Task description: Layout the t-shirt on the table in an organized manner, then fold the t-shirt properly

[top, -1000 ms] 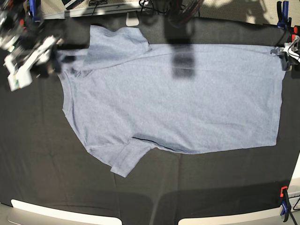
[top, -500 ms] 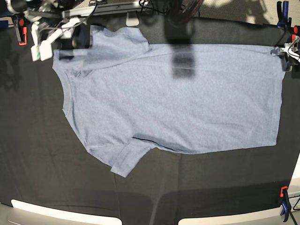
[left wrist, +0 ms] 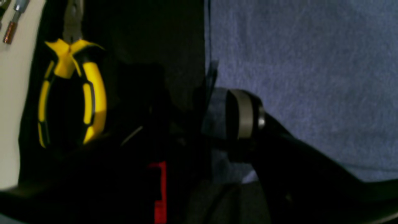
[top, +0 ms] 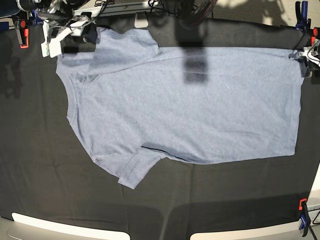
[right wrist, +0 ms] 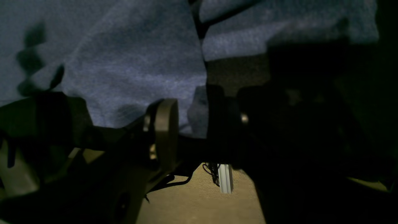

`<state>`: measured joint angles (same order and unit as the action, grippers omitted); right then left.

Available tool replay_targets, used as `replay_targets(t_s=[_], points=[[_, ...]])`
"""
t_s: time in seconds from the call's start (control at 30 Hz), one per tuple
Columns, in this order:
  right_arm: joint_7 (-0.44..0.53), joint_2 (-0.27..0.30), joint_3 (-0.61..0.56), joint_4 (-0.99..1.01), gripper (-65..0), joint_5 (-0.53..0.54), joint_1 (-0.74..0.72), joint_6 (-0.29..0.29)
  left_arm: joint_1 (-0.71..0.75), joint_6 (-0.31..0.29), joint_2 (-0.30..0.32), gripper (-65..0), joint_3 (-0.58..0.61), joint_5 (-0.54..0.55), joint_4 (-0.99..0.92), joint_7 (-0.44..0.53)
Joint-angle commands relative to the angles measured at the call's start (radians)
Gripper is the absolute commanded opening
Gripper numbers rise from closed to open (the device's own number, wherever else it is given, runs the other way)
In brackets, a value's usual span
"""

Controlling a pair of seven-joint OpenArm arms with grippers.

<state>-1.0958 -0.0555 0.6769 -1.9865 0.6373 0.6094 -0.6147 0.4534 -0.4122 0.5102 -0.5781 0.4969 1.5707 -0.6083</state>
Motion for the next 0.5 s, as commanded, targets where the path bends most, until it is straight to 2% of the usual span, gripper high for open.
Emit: replay_targets(t_s=[0.0,0.17,0.3,0.47], points=[[0.013,0.004,-0.014,0.002,-40.9,-0.005,0.0,-0.013,-0.007,0.004,0.019,-38.4,-0.011,0.01,0.015,0.018],[0.053,0.004,-0.123,0.037,-40.9,-0.073,0.0,-0.012,-0.007,0.004,0.019,-38.4,-0.011,0.009,0.015,0.018],[0.053,0.003,-0.202,0.037,-42.0,-0.147,0.001,0.023,-0.007,0.004,0.019,-38.4,-0.011,0.009,0.015,0.018],[0.087,0.004,-0.238,0.036,-56.3,-0.193,0.001,0.047,-0.007,0.004,0.019,-38.4,-0.011,0.009,0.015,0.018]])
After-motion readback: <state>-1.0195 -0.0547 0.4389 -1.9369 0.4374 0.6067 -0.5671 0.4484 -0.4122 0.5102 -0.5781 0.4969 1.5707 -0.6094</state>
